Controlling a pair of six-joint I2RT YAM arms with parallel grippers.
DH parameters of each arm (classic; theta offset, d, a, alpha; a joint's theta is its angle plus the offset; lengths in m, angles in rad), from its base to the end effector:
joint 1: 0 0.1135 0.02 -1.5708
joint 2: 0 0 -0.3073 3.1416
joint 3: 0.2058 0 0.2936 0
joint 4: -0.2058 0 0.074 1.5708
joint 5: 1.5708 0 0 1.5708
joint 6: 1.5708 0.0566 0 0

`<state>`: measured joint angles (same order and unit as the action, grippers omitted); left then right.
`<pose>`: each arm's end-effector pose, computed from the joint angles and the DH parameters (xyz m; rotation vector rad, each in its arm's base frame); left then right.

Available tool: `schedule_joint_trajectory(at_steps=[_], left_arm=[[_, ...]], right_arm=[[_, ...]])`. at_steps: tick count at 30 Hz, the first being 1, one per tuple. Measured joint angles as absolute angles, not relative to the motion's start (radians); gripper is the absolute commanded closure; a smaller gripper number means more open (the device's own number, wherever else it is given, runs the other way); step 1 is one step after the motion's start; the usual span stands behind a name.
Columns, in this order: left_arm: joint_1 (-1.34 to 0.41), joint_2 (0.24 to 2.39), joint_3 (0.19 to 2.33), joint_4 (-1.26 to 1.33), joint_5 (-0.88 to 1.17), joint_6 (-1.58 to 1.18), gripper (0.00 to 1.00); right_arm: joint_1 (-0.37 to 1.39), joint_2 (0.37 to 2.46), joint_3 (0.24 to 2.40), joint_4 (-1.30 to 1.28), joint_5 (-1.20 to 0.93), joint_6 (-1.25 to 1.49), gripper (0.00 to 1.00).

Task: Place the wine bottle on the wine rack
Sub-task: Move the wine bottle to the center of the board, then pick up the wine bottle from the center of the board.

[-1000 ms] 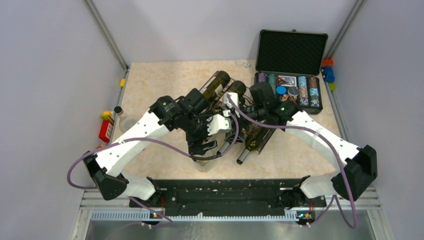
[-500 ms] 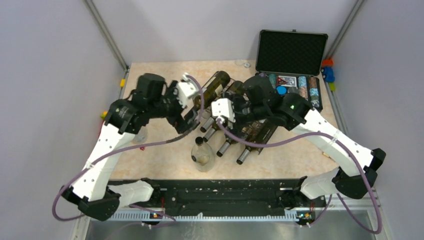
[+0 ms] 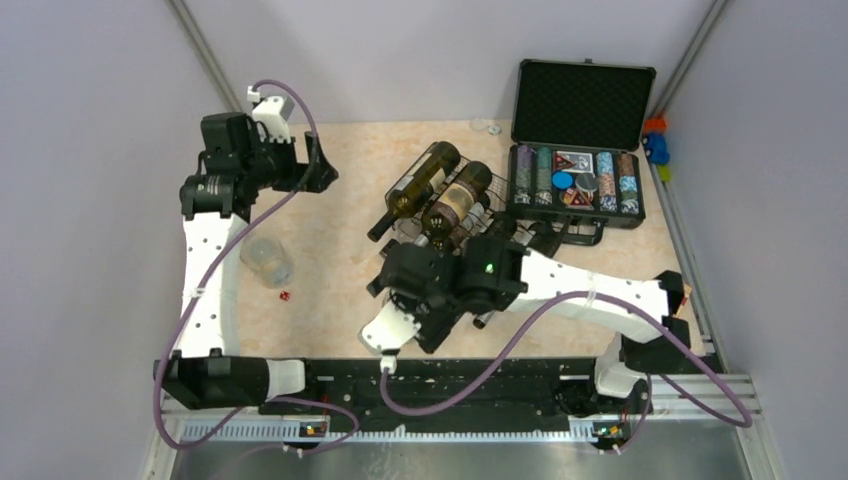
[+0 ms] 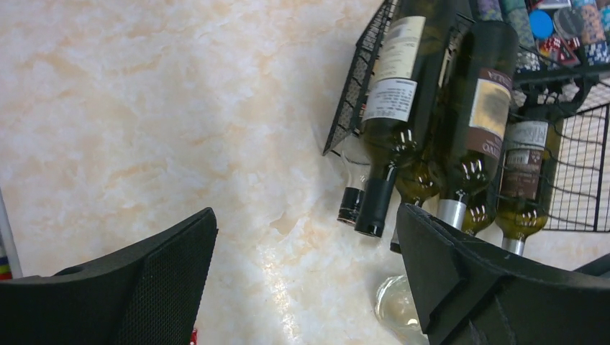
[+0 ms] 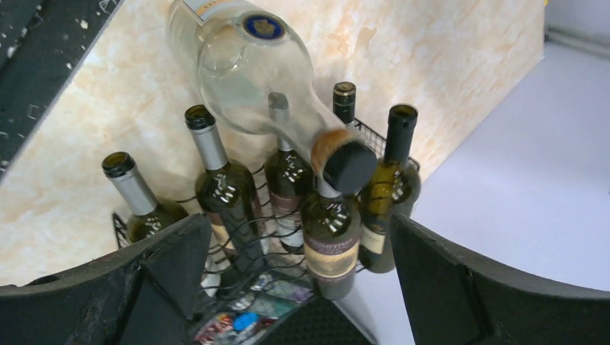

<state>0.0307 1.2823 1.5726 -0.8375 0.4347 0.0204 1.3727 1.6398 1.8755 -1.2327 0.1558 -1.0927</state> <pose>0.2984 -0.0147 0.4826 0.2467 2.0757 -0.4282 0.0828 0.3681 0.4364 -2.3873 0.9017 -0.0922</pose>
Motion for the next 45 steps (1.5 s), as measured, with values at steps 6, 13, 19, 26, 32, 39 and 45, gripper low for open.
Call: schedule_joint_trajectory(at_steps=[6, 13, 19, 26, 32, 39, 45], left_arm=[[0.115, 1.322, 1.573, -0.838, 0.476, -0.039, 0.03], [0.143, 1.325, 1.576, -0.838, 0.514, -0.054, 0.03], [0.15, 1.325, 1.576, -0.838, 0.541, -0.034, 0.03], [0.169, 1.324, 1.576, -0.842, 0.569, 0.013, 0.03], [0.17, 1.319, 1.575, -0.842, 0.598, 0.03, 0.03], [0.17, 1.316, 1.568, -0.842, 0.615, 0.034, 0.03], [0.17, 1.32, 1.568, -0.841, 0.632, 0.036, 0.04]], right_arm=[[1.497, 1.745, 1.903, -1.295, 0.303, -1.163, 0.04], [1.541, 1.888, 1.926, -1.325, 0.435, -1.246, 0.06], [1.543, 2.009, 2.013, -1.349, 0.49, -1.303, 0.13], [1.541, 2.087, 2.067, -1.381, 0.52, -1.336, 0.2], [1.519, 2.093, 2.067, -1.398, 0.53, -1.354, 0.27], [1.47, 2.098, 2.044, -1.394, 0.56, -1.382, 0.33], [1.443, 2.099, 1.994, -1.369, 0.601, -1.404, 0.31]])
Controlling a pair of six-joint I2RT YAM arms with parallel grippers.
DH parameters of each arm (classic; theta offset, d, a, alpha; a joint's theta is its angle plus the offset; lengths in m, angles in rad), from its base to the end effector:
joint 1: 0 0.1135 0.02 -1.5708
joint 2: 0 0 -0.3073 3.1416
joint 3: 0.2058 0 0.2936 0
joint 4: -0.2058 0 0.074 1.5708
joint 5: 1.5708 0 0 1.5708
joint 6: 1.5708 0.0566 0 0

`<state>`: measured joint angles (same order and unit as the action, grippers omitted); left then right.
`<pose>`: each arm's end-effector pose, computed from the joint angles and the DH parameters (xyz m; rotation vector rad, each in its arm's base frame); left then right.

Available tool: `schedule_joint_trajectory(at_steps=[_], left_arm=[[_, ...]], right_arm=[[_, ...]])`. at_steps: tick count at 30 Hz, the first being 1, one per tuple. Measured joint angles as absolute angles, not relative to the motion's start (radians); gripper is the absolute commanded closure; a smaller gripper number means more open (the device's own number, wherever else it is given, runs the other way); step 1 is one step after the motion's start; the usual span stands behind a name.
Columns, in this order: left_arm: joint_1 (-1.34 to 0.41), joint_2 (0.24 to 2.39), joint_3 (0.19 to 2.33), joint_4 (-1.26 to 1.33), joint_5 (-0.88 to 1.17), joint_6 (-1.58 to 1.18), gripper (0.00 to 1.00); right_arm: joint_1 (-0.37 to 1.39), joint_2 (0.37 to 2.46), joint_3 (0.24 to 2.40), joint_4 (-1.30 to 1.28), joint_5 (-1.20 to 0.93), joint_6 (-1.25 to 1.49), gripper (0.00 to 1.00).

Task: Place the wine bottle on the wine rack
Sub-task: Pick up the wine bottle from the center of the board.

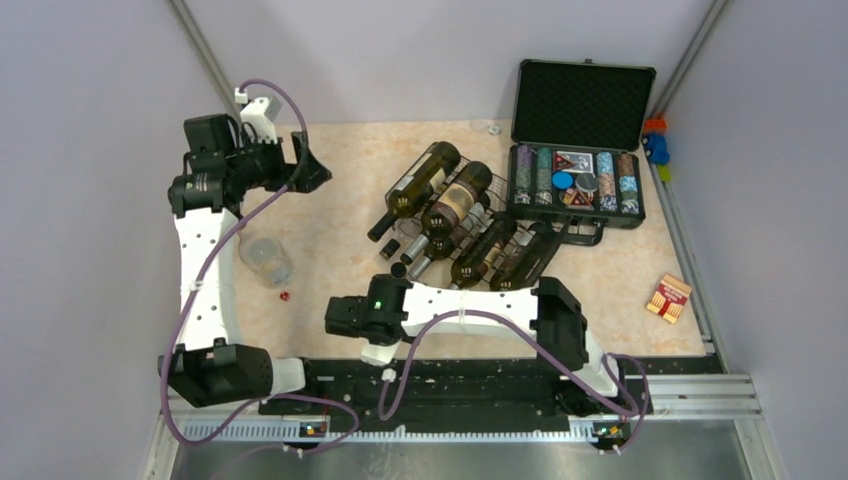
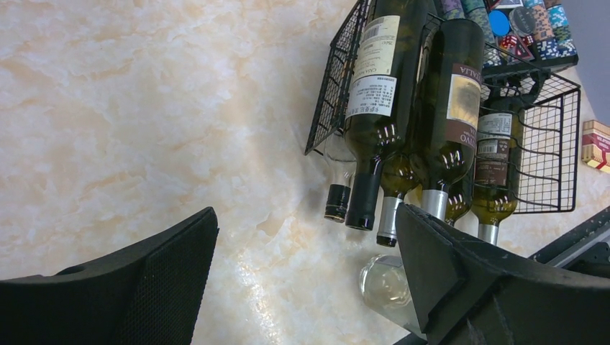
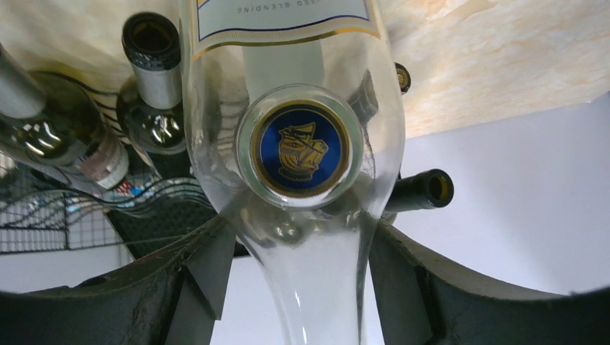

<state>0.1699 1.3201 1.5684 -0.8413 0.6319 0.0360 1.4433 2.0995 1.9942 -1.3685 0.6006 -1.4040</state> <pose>0.3081 0.0189 0.4731 0.2190 2.0736 -0.5557 0.0926 0.4709 0.2882 -2.8642 0.4686 -0.8957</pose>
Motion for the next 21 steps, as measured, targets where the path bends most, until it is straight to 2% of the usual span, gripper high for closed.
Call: schedule_joint_trajectory(at_steps=[11, 21], left_arm=[[0.17, 1.335, 1.566, -0.839, 0.643, 0.036, 0.04], [0.17, 1.335, 1.566, -0.839, 0.644, 0.037, 0.04]], right_arm=[[1.43, 2.101, 1.97, -1.359, 0.647, -1.448, 0.32], [1.416, 2.114, 2.021, -1.371, 0.697, -1.475, 0.42]])
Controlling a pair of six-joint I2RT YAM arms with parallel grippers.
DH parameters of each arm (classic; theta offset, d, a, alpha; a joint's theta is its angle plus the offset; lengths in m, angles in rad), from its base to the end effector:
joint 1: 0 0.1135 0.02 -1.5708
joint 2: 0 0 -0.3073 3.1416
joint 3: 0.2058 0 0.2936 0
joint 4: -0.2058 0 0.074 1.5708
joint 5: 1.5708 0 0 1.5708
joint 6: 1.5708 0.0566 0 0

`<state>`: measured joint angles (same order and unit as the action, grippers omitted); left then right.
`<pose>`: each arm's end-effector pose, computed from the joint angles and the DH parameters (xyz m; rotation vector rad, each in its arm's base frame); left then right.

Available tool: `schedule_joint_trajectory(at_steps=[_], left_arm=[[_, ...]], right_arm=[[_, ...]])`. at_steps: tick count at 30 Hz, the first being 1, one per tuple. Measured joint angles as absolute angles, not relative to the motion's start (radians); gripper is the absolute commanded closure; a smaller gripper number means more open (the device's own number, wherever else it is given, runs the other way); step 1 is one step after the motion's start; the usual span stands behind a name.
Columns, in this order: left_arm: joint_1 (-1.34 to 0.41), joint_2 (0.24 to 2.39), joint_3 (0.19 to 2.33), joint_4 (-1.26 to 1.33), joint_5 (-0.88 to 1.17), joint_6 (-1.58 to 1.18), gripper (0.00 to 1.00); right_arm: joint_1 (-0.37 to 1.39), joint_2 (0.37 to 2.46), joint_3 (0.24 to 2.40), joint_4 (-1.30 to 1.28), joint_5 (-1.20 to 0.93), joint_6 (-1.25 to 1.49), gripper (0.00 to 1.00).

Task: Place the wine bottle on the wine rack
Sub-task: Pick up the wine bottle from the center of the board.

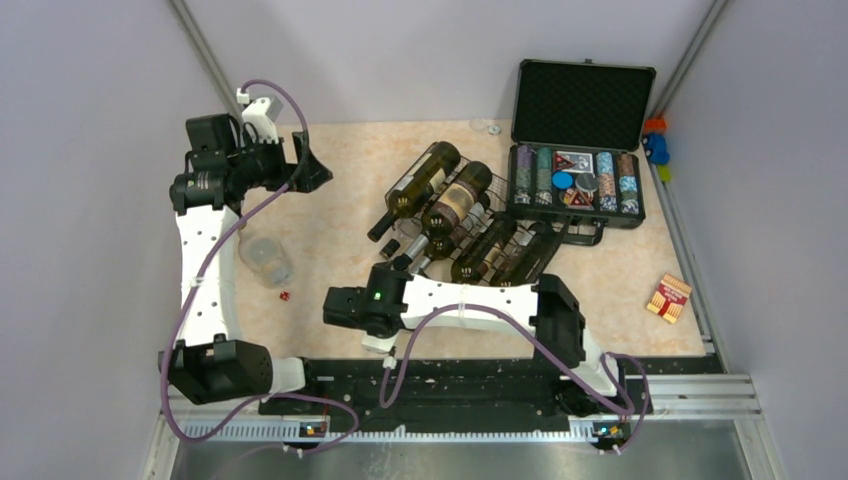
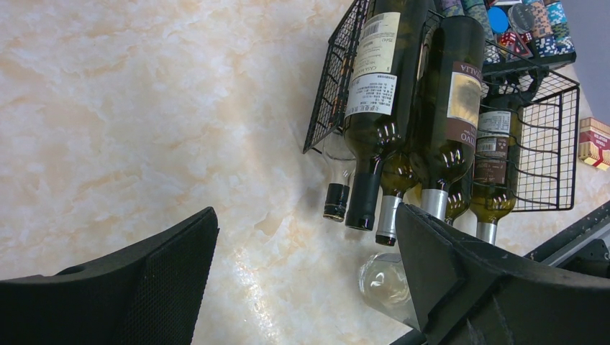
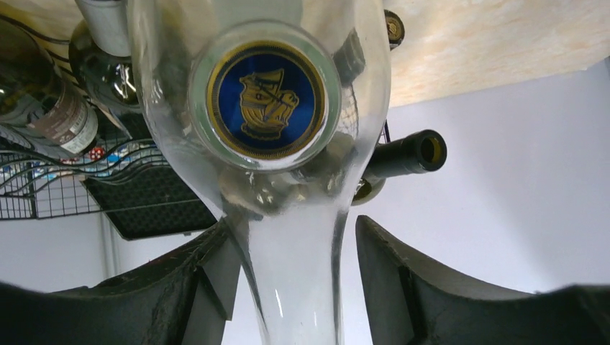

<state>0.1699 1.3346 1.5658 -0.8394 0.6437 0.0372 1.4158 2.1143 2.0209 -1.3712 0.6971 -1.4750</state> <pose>0.3132 0.0193 0.4684 0.2219 2.0838 -0.5733 0.1105 0.4717 0.2927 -2.8466 0.4148 -1.0492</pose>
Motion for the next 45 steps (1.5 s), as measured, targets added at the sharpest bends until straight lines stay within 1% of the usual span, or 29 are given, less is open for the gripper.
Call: schedule_joint_trajectory(at_steps=[5, 9, 15, 18, 19, 26, 32, 40, 45], left_arm=[[0.171, 1.335, 1.566, -0.839, 0.646, 0.038, 0.04], [0.171, 1.335, 1.566, -0.839, 0.647, 0.038, 0.04], [0.171, 1.335, 1.562, -0.839, 0.648, 0.044, 0.04], [0.171, 1.335, 1.559, -0.84, 0.65, 0.048, 0.04], [0.171, 1.335, 1.559, -0.839, 0.651, 0.048, 0.04], [0.171, 1.336, 1.555, -0.838, 0.663, 0.047, 0.04], [0.171, 1.336, 1.554, -0.838, 0.666, 0.046, 0.04], [0.171, 1.336, 1.554, -0.838, 0.666, 0.032, 0.04], [0.171, 1.336, 1.554, -0.838, 0.67, 0.024, 0.04]], right_arm=[[1.416, 2.115, 2.031, -1.377, 0.714, -1.484, 0.49], [1.416, 2.116, 2.032, -1.385, 0.714, -1.483, 0.59], [1.416, 2.117, 2.032, -1.391, 0.722, -1.482, 0.79], [1.416, 2.117, 2.032, -1.392, 0.724, -1.482, 0.93], [1.416, 2.117, 2.032, -1.392, 0.724, -1.481, 0.99], [1.415, 2.117, 2.056, -1.408, 0.695, -1.463, 1.0], [1.411, 2.114, 2.175, -1.444, 0.571, -1.409, 1.0], [1.383, 2.04, 2.183, -1.439, 0.446, -1.317, 1.0], [1.311, 1.98, 2.215, -1.459, 0.313, -1.229, 1.0]])
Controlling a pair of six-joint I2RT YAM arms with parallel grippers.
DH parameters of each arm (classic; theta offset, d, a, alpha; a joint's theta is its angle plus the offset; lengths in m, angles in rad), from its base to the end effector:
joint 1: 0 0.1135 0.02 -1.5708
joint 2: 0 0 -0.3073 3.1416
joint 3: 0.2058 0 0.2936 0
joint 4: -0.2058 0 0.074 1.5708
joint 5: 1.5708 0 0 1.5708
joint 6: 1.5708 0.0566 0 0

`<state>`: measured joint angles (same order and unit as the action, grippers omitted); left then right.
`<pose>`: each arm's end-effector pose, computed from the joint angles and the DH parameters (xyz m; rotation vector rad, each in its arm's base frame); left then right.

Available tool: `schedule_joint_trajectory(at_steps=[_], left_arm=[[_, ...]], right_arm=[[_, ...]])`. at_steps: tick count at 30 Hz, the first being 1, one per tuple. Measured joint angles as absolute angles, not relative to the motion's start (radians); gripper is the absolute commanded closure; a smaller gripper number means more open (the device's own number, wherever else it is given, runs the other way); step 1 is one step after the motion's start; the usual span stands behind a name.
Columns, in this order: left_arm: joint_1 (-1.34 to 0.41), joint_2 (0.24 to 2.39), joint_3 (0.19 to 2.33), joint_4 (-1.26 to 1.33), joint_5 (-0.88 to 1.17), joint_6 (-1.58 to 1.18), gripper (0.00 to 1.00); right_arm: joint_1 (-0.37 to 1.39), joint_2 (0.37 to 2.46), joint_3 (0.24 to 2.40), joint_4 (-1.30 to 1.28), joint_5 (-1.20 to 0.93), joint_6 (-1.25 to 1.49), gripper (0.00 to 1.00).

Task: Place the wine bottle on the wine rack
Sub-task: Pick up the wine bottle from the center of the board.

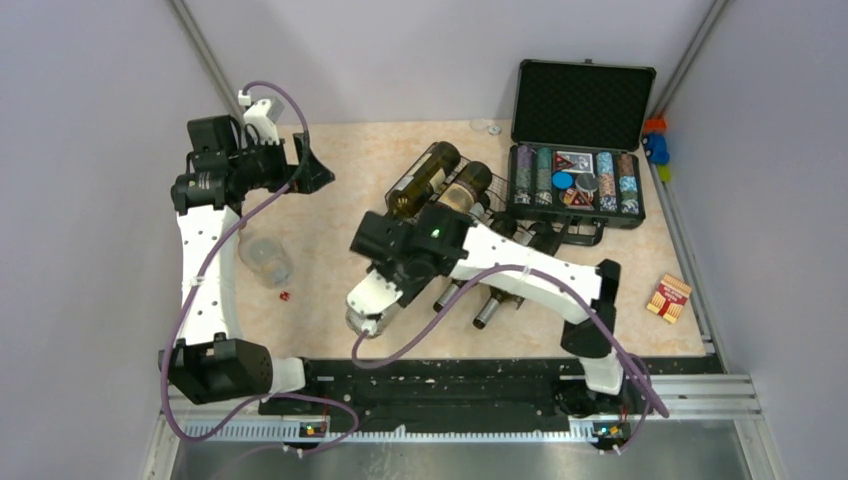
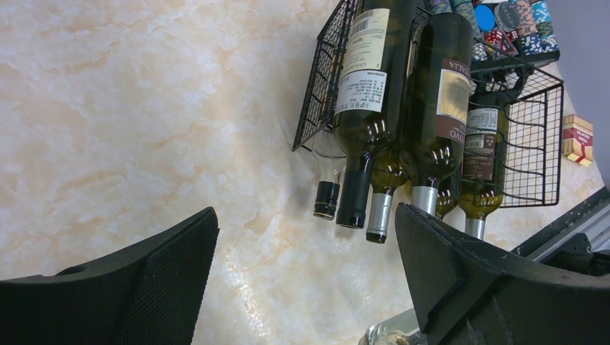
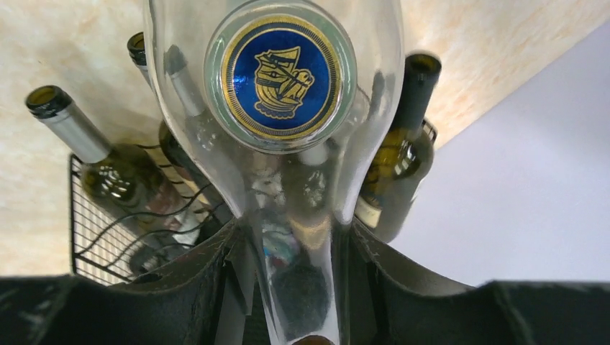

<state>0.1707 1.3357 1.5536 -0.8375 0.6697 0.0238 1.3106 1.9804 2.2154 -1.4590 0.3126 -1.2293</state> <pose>0.3139 0.0184 0.4643 0.2178 2.0895 -0.6127 0.1329 0.4317 0.4004 -2.6084 0.8889 -0.4141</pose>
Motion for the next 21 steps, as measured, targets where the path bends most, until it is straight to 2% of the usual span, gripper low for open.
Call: schedule_joint_trajectory(at_steps=[4, 10, 15, 21], left_arm=[[0.171, 1.337, 1.554, -0.838, 0.682, 0.02, 0.04], [0.172, 1.343, 1.554, -0.838, 0.698, 0.012, 0.04], [0.172, 1.35, 1.554, -0.836, 0.7, 0.007, 0.04], [0.172, 1.351, 1.554, -0.826, 0.732, 0.006, 0.06]], right_arm=[[1.193, 1.9, 2.218, -1.452, 0.176, -1.137, 1.0], [0.921, 1.747, 2.173, -1.399, -0.045, -0.983, 1.0], [0.673, 1.514, 1.91, -1.248, -0.17, -0.852, 1.0], [0.482, 1.304, 1.623, -1.184, -0.279, -0.739, 1.0]])
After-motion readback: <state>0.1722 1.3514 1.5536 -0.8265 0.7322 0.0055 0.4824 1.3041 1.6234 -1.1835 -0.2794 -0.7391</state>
